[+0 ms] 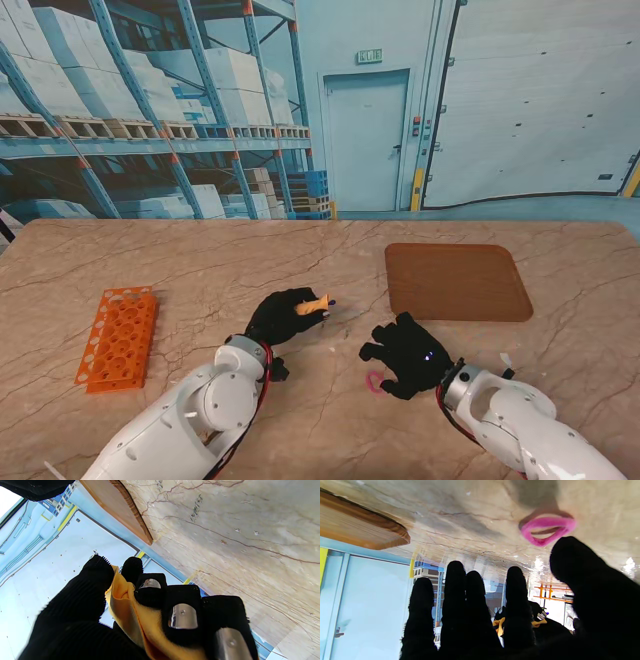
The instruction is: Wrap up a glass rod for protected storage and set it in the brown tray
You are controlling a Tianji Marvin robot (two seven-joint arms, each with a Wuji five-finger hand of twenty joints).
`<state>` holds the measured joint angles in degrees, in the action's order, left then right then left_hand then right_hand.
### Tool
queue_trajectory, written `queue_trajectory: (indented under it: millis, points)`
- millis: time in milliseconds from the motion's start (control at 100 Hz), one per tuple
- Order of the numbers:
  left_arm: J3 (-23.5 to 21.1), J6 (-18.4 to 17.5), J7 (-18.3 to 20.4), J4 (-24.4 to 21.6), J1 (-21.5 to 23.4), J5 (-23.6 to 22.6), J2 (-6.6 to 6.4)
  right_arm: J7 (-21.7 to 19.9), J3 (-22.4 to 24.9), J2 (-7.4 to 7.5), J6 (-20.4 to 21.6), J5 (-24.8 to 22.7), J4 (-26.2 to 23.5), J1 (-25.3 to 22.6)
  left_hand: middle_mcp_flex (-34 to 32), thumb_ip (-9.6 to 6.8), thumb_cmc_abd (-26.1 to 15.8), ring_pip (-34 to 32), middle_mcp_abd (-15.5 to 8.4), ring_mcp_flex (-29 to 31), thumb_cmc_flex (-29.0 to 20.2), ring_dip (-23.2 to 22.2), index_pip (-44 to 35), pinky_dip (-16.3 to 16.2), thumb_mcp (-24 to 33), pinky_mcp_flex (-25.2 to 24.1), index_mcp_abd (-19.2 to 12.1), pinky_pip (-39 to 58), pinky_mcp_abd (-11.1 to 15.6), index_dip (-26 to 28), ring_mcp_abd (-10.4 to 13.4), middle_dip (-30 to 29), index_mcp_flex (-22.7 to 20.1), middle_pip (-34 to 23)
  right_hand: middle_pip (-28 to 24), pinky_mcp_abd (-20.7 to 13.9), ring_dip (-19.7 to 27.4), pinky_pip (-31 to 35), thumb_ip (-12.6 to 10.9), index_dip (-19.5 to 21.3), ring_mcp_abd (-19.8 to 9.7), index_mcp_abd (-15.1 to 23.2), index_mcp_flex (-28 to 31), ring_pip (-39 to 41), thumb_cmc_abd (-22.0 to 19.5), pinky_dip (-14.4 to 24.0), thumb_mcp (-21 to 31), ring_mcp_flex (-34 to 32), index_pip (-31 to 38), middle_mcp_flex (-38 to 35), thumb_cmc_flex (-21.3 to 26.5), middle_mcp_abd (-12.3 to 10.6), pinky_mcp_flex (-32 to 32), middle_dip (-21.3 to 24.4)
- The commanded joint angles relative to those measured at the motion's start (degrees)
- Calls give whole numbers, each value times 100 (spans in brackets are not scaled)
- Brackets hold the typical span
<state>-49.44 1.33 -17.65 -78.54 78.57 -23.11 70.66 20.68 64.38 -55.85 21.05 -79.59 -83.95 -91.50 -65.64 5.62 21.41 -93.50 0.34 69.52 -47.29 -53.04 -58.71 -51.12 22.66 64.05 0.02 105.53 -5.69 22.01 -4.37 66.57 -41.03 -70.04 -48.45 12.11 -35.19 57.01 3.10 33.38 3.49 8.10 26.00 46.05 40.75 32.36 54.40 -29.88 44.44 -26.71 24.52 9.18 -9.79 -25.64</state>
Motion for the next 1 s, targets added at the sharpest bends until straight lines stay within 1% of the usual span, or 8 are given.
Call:
queue_trajectory:
  millis: [0,120,440,770,820,900,990]
  points:
    - [1,22,3,-50,48,13,6,73,-47,12,44,-52,89,49,-327,8,122,-648,-342,323,-320,38,-232,-203,217,34,-5,1445,740,-66,-210,28,-163,-495,-135,-55,80,-122,58,21,-98,62,-204,-63,51,80,218,10,120,224,9,-72,-8,-4]
    - [29,98,12,-39,38,35,17,181,-124,8,24,-15,179,121,-320,7,121,-654,-342,322,-328,45,-237,-211,219,34,10,1445,736,-60,-217,30,-159,-491,-190,-84,80,-128,25,11,-120,43,-293,-22,-104,71,118,43,198,288,-29,-83,-1,0]
    - [62,242,-10,-48,35,92,47,296,-316,10,-135,6,354,295,-312,11,82,-661,-354,321,-331,62,-239,-230,208,34,37,1445,730,-53,-221,33,-137,-484,-283,-97,95,-65,-37,-63,-127,-98,-467,50,-224,57,-80,114,229,424,-96,-45,47,21]
    - [70,294,-36,-62,40,104,59,272,-534,16,-157,69,518,501,-307,3,56,-665,-354,320,-358,75,-243,-236,182,34,62,1445,727,-49,-236,32,-125,-485,-328,-107,121,-24,-98,-101,-145,-91,-514,79,-209,25,-93,121,271,465,-46,-47,48,45]
    - [71,299,-35,-64,40,109,60,260,-567,15,-166,86,544,524,-310,4,61,-666,-354,321,-357,76,-245,-237,178,34,63,1445,726,-49,-234,32,-129,-486,-334,-108,127,-19,-99,-101,-151,136,-572,81,-132,17,-51,117,281,469,12,-58,49,51]
    - [70,300,-34,-64,40,111,60,265,-609,21,-168,90,575,553,-311,3,53,-669,-353,321,-356,78,-244,-239,170,34,65,1445,725,-50,-236,30,-125,-486,-344,-106,149,-11,-52,-46,-161,775,-816,83,81,-22,149,98,425,500,73,-92,19,72]
    - [77,322,-25,-72,42,124,62,265,-622,25,-149,86,584,565,-311,0,56,-670,-356,320,-365,81,-245,-241,165,34,60,1445,725,-50,-238,28,-126,-485,-326,-110,158,-18,-22,-26,-181,1221,-937,78,239,-46,255,110,502,530,111,-127,39,91]
